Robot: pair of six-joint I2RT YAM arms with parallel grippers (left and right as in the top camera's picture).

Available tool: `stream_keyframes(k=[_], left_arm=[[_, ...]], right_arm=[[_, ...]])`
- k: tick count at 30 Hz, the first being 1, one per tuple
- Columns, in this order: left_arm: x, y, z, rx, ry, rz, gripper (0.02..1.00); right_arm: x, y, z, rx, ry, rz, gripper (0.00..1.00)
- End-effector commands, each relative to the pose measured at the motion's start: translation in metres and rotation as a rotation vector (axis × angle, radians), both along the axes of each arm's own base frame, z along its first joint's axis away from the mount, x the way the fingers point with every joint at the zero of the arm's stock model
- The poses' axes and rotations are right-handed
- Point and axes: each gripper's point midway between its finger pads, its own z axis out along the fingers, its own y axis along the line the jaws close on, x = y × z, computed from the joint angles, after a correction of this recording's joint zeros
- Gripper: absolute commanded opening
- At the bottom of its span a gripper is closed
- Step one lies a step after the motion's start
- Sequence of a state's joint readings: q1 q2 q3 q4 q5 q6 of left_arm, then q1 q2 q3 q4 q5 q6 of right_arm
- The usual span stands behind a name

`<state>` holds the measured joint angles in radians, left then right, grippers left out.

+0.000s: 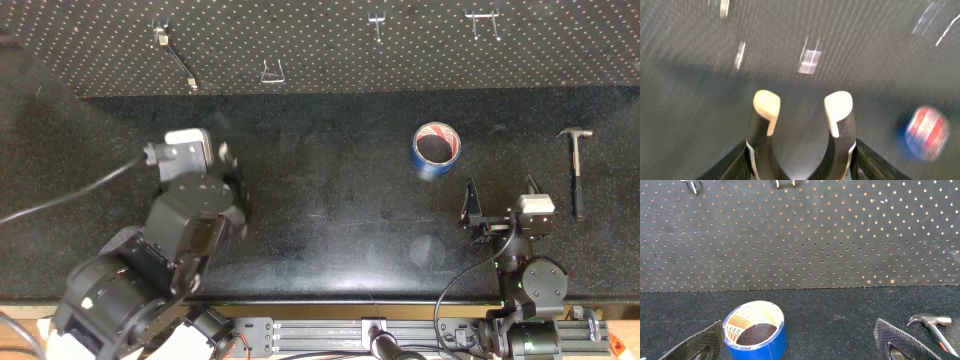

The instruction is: Place Tools Onto Pegboard

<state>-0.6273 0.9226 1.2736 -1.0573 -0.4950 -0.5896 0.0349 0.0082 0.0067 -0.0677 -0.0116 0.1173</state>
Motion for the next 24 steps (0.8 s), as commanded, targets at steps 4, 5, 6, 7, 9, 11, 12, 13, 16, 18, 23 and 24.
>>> stream_keyframes(k=[4,5,6,7,9,11,12,13,16,18,23,24], left_arm=[[0.095,-0.038,-0.059,0.514,-0.253,-0.163,0.029],[0.106,-0.043,-0.063,0.515,-0.281,-0.144,0.027],[0.115,-0.045,-0.065,0.511,-0.295,-0.134,0.029],[0.128,-0.047,-0.068,0.5,-0.314,-0.11,0.027],[0.15,-0.041,-0.077,0.491,-0.329,-0.059,0.029],[0.163,-0.034,-0.082,0.504,-0.334,-0.057,0.029],[0.168,-0.031,-0.082,0.508,-0.342,-0.057,0.029],[0.175,-0.025,-0.077,0.499,-0.368,-0.064,0.029],[0.186,-0.026,-0.064,0.426,-0.437,-0.132,0.029],[0.19,-0.024,-0.046,0.381,-0.515,-0.112,0.029],[0.188,-0.023,0.004,0.189,-0.716,-0.017,0.029],[0.188,-0.023,0.006,0.162,-0.723,-0.01,0.027]], right_arm=[[0.0,-0.001,-0.002,-0.011,0.003,-0.008,0.976],[0.0,-0.001,-0.002,-0.011,0.003,-0.008,0.976],[0.0,-0.001,-0.002,-0.011,0.003,-0.008,0.976],[0.0,-0.001,-0.002,-0.011,0.003,-0.008,0.976],[0.0,-0.001,-0.002,-0.011,0.003,-0.008,0.976],[0.0,-0.001,-0.002,-0.011,0.003,-0.008,0.976],[0.0,-0.001,-0.002,-0.011,0.003,-0.008,0.976],[0.0,-0.001,-0.002,-0.011,0.003,-0.008,0.974],[0.0,-0.001,-0.002,-0.011,0.003,-0.008,0.976],[0.0,-0.001,-0.002,-0.011,0.003,-0.008,0.976],[0.0,-0.001,-0.002,-0.011,0.003,-0.008,0.976],[0.0,-0.001,-0.002,-0.011,0.003,-0.008,0.976]])
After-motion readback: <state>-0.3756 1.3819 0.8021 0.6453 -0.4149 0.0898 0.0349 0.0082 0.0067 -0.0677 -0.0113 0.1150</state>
